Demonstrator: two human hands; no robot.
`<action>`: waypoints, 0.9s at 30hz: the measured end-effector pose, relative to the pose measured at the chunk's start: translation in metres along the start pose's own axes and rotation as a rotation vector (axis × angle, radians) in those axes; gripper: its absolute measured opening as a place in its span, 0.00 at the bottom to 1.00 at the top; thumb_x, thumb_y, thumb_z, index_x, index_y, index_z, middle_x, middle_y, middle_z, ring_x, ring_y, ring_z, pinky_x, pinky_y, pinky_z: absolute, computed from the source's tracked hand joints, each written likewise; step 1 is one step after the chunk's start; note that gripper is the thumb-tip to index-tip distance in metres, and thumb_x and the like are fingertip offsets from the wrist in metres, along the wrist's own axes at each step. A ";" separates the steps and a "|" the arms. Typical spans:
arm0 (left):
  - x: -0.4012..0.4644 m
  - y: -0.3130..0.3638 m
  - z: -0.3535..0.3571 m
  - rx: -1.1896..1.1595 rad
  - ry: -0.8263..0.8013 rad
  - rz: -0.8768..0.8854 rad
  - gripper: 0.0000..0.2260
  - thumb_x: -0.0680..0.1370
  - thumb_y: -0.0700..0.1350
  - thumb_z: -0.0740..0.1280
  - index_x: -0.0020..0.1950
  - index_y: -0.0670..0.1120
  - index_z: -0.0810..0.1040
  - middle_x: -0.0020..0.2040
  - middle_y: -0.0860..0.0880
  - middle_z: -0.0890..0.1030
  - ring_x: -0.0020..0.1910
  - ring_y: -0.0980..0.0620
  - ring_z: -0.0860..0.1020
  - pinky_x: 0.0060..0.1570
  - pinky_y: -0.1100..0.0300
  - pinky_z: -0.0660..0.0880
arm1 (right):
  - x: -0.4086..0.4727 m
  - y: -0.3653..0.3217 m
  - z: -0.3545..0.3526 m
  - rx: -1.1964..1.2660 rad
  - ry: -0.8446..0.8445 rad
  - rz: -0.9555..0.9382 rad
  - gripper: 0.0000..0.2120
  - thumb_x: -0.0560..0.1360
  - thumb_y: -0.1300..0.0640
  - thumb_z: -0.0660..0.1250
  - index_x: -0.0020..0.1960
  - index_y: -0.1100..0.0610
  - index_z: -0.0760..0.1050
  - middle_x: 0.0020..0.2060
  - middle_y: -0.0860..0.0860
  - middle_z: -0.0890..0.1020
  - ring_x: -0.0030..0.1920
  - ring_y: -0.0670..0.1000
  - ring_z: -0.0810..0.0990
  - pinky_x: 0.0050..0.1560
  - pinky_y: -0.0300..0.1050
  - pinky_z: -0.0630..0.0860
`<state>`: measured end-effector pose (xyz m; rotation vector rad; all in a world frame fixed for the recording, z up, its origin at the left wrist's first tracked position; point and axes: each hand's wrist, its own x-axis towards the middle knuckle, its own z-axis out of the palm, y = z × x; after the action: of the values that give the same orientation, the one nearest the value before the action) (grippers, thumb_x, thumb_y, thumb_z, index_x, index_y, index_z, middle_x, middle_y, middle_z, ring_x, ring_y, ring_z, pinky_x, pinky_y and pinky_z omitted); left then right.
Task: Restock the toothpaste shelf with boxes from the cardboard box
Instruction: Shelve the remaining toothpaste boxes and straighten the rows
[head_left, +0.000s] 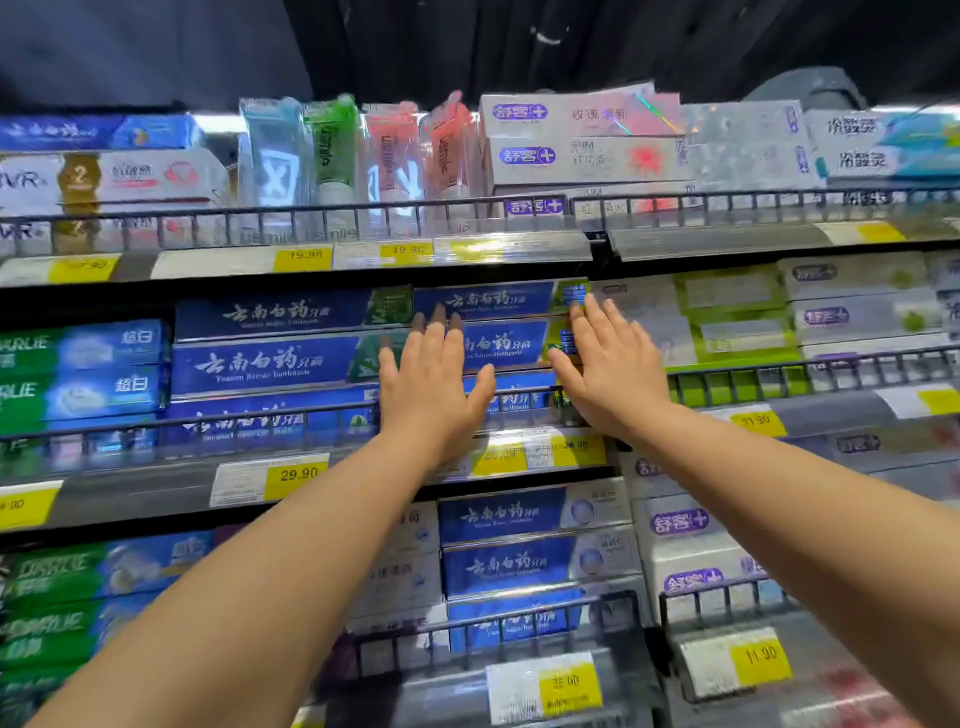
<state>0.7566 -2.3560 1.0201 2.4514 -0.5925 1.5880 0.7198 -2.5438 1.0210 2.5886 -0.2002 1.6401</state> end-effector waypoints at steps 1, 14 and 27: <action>0.000 0.000 0.000 0.001 0.004 -0.004 0.28 0.79 0.59 0.49 0.75 0.46 0.56 0.77 0.47 0.55 0.75 0.46 0.54 0.73 0.41 0.48 | 0.000 0.001 0.000 0.000 0.004 -0.001 0.33 0.78 0.38 0.41 0.76 0.55 0.48 0.77 0.51 0.48 0.77 0.51 0.45 0.74 0.51 0.47; -0.007 0.007 -0.004 -0.127 0.073 0.059 0.25 0.80 0.54 0.51 0.76 0.47 0.57 0.77 0.48 0.56 0.76 0.49 0.54 0.74 0.47 0.48 | -0.009 -0.002 -0.004 0.102 0.103 -0.082 0.30 0.76 0.42 0.46 0.75 0.55 0.57 0.75 0.54 0.59 0.75 0.54 0.56 0.72 0.53 0.55; -0.152 0.067 -0.023 -0.781 0.092 -0.287 0.04 0.73 0.42 0.64 0.47 0.44 0.75 0.46 0.48 0.74 0.48 0.44 0.75 0.46 0.56 0.68 | -0.179 -0.001 -0.029 0.297 0.072 -0.116 0.08 0.69 0.56 0.63 0.46 0.59 0.73 0.41 0.58 0.76 0.43 0.60 0.75 0.38 0.48 0.67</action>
<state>0.6556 -2.3726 0.8875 1.7719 -0.6494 1.0687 0.6184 -2.5266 0.8714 2.6765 0.2105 1.8394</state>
